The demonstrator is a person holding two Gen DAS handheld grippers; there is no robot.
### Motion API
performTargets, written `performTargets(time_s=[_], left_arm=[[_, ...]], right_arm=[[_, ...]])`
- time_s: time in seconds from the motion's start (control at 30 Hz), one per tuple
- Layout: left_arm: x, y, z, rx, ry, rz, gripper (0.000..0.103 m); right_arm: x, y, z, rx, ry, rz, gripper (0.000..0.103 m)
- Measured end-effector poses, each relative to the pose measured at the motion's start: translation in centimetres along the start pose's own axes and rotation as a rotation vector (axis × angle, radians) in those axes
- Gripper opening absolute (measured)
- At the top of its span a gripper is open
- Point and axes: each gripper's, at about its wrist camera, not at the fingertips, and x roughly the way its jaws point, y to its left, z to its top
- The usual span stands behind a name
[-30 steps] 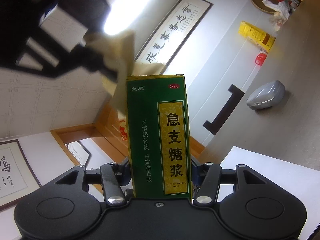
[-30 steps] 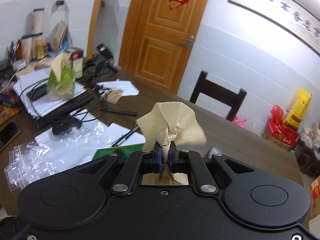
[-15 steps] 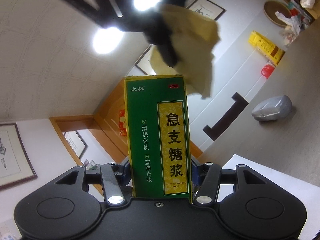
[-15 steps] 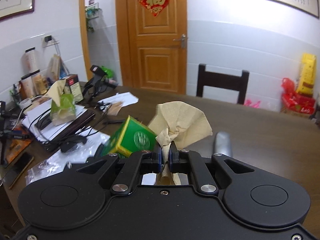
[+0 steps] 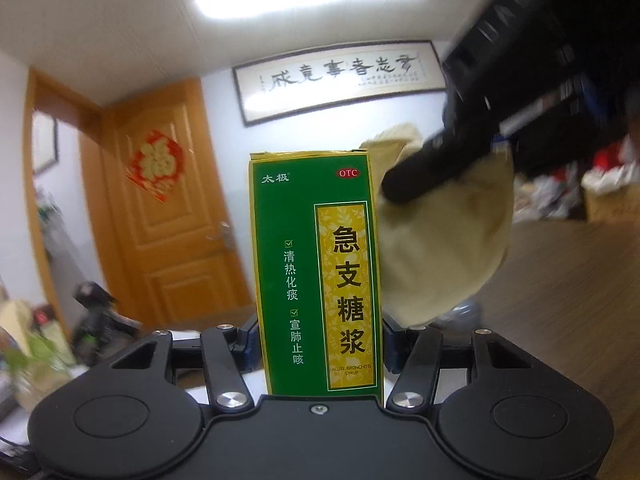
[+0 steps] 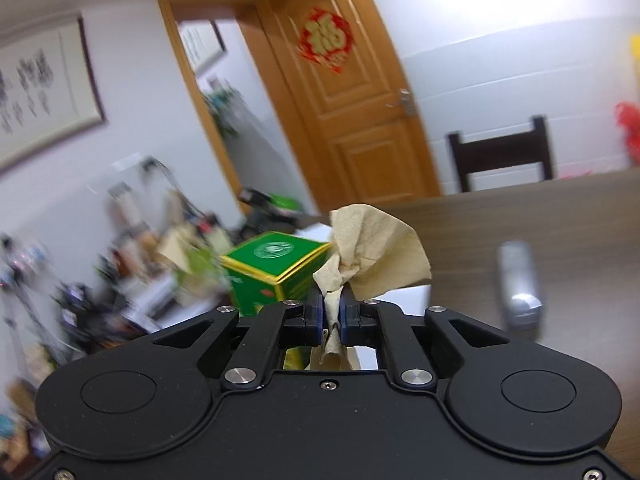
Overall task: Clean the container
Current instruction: 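Wipe the box top and pull the right gripper's cloth away, then wipe the barcode face of the green box with the right gripper's cloth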
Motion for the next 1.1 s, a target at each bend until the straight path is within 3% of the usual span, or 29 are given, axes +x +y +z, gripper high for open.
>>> performTargets(time_s=[0.13, 0.3, 0.47, 0.7, 1.1], left_arm=[[-0.3, 1.5, 0.2, -0.101, 0.005, -0.104, 0.052], [-0.2, 2.1, 0.1, -0.124, 0.024, -0.116, 0.051], [-0.2, 2.8, 0.2, -0.161, 0.016, -0.114, 0.051], [0.5, 6.5, 0.0, -0.377, 0.044, -0.183, 0.05], [0.5, 9.6, 0.0, -0.465, 0.0, -0.103, 0.049]], right_arm=[[0.6, -2.1, -1.1, 0.073, -0.026, 0.069, 0.008], [1.3, -5.6, -1.4, 0.184, -0.044, 0.147, 0.008], [2.1, -8.1, -2.2, 0.271, -0.029, 0.154, 0.008], [4.0, -9.7, -3.7, 0.347, 0.034, 0.201, 0.008], [5.9, -6.9, -5.9, 0.284, 0.161, 0.159, 0.008]])
